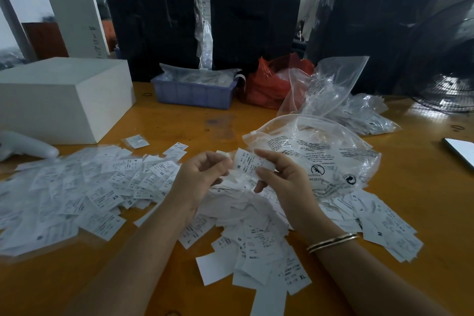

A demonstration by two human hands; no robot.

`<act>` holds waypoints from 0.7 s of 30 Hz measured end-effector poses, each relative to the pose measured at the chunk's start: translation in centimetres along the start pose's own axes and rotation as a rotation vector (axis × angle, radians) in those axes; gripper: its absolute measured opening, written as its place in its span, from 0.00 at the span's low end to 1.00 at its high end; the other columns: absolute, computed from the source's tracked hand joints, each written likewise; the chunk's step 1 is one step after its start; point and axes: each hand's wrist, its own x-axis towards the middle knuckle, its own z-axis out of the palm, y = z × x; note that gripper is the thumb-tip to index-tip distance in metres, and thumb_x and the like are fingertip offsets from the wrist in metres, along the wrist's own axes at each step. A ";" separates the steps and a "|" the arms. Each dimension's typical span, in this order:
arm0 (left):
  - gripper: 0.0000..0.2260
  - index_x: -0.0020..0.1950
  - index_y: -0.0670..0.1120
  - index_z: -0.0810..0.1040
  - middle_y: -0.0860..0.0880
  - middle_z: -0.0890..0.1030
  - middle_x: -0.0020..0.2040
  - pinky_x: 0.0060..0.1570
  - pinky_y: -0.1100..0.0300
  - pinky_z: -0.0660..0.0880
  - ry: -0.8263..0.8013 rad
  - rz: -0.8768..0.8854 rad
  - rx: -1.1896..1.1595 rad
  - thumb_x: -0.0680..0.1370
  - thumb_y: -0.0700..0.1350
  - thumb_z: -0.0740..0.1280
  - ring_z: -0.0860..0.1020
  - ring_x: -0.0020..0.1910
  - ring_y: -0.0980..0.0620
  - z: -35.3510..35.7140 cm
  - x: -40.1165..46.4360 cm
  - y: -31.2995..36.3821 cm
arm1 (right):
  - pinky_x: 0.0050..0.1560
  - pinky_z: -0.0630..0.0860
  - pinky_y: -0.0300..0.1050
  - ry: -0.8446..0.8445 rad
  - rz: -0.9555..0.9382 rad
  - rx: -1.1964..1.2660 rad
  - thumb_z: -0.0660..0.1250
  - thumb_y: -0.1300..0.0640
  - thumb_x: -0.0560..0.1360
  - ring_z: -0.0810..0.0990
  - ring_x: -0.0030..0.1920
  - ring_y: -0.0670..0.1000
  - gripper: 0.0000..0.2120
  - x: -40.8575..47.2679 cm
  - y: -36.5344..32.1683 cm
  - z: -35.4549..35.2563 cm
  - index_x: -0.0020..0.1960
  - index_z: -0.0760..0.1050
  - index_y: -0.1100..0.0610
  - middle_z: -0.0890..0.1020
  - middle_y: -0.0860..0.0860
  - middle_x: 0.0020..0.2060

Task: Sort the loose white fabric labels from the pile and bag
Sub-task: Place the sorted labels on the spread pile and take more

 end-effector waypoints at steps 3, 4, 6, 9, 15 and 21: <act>0.09 0.46 0.48 0.80 0.55 0.85 0.41 0.37 0.68 0.76 -0.032 -0.017 -0.082 0.67 0.44 0.73 0.82 0.39 0.60 0.1 -0.1 0.2 | 0.41 0.78 0.38 0.045 0.021 0.054 0.67 0.68 0.74 0.81 0.35 0.48 0.21 0.3 0.2 0.0 0.60 0.71 0.48 0.83 0.48 0.35; 0.11 0.47 0.47 0.80 0.54 0.85 0.41 0.38 0.68 0.76 -0.046 -0.021 -0.131 0.66 0.43 0.73 0.82 0.40 0.59 0.0 -0.2 0.3 | 0.41 0.78 0.38 0.075 0.042 0.103 0.68 0.68 0.73 0.81 0.35 0.48 0.21 0.4 0.2 -0.1 0.59 0.71 0.48 0.83 0.49 0.35; 0.15 0.50 0.46 0.80 0.52 0.85 0.41 0.39 0.67 0.77 -0.061 -0.026 -0.213 0.64 0.42 0.73 0.83 0.42 0.57 -0.1 -0.2 0.4 | 0.41 0.78 0.37 0.140 0.087 0.202 0.69 0.67 0.72 0.82 0.37 0.48 0.18 0.6 0.1 -0.6 0.57 0.73 0.51 0.84 0.51 0.36; 0.14 0.53 0.45 0.80 0.48 0.85 0.42 0.40 0.66 0.78 -0.068 -0.030 -0.251 0.67 0.38 0.72 0.84 0.44 0.52 -0.3 -0.1 0.3 | 0.40 0.78 0.36 0.188 0.130 0.373 0.71 0.66 0.69 0.82 0.42 0.50 0.11 0.7 -0.4 -1.3 0.50 0.78 0.57 0.84 0.54 0.40; 0.14 0.51 0.45 0.80 0.46 0.85 0.44 0.41 0.66 0.78 -0.082 -0.023 -0.249 0.66 0.40 0.72 0.84 0.45 0.52 -0.1 -0.1 0.3 | 0.39 0.78 0.37 0.176 0.080 0.323 0.71 0.63 0.70 0.81 0.41 0.49 0.06 0.4 -1.0 -1.3 0.41 0.83 0.53 0.85 0.52 0.41; 0.06 0.41 0.50 0.85 0.47 0.85 0.44 0.41 0.66 0.78 -0.042 0.030 -0.229 0.66 0.42 0.72 0.84 0.46 0.51 -0.1 -0.1 0.5 | 0.38 0.79 0.38 0.200 0.067 0.153 0.69 0.65 0.73 0.80 0.35 0.48 0.04 0.1 -0.9 -0.6 0.45 0.80 0.57 0.85 0.51 0.39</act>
